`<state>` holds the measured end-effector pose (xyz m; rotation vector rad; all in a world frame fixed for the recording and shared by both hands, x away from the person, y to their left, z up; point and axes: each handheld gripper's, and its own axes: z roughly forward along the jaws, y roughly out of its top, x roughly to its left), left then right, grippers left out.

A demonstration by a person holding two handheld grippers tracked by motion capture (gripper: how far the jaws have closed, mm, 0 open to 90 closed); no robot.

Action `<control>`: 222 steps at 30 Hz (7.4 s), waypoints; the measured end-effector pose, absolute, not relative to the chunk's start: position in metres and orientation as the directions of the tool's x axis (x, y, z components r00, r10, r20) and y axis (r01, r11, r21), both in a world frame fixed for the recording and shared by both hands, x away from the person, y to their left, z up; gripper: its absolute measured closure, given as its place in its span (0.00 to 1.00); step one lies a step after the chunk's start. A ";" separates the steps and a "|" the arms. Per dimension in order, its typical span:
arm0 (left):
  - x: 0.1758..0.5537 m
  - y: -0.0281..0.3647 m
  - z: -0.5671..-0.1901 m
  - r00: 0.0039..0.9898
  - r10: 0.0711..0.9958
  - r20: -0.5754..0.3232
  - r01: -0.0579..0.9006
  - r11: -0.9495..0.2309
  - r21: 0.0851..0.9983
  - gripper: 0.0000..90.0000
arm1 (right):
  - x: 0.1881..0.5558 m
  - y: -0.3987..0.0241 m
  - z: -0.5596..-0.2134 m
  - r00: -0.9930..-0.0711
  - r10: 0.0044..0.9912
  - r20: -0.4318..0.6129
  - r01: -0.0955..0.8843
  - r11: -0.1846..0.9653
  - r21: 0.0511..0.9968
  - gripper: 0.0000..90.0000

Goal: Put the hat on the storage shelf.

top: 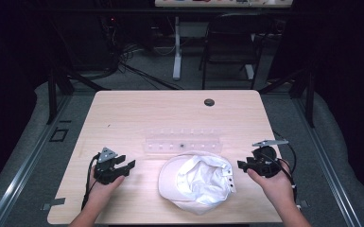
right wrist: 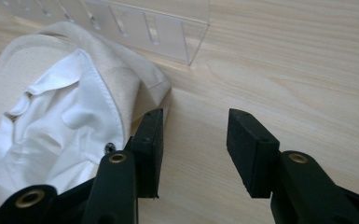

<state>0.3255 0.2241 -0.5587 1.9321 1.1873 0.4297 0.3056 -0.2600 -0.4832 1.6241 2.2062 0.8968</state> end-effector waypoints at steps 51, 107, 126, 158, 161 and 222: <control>0.326 0.220 -0.562 0.506 0.854 -0.121 0.593 -0.243 0.768 0.54 | 0.329 -0.237 -0.508 -0.194 0.819 0.541 0.979 0.125 0.161 0.57; 0.326 0.219 -0.564 0.508 0.852 -0.123 0.599 -0.247 0.762 0.55 | 0.331 -0.243 -0.460 -0.182 0.681 0.710 0.980 0.062 0.191 0.91; 0.326 0.218 -0.564 0.511 0.851 -0.120 0.598 -0.252 0.761 0.55 | 0.328 -0.240 -0.435 -0.254 0.583 0.772 0.953 0.012 0.304 0.91; 0.325 0.216 -0.565 0.515 0.849 -0.119 0.595 -0.254 0.762 0.55 | 0.327 -0.236 -0.404 -0.400 0.440 0.804 0.888 -0.029 0.458 0.91; 0.325 0.216 -0.564 0.522 0.845 -0.115 0.591 -0.262 0.763 0.55 | 0.328 -0.236 -0.400 -0.406 0.429 0.807 0.883 -0.042 0.467 0.91; 0.280 0.063 -0.501 0.802 0.597 0.019 0.288 -0.414 0.864 0.44 | 0.378 -0.192 -0.329 -0.424 0.421 0.802 0.830 -0.174 0.530 0.91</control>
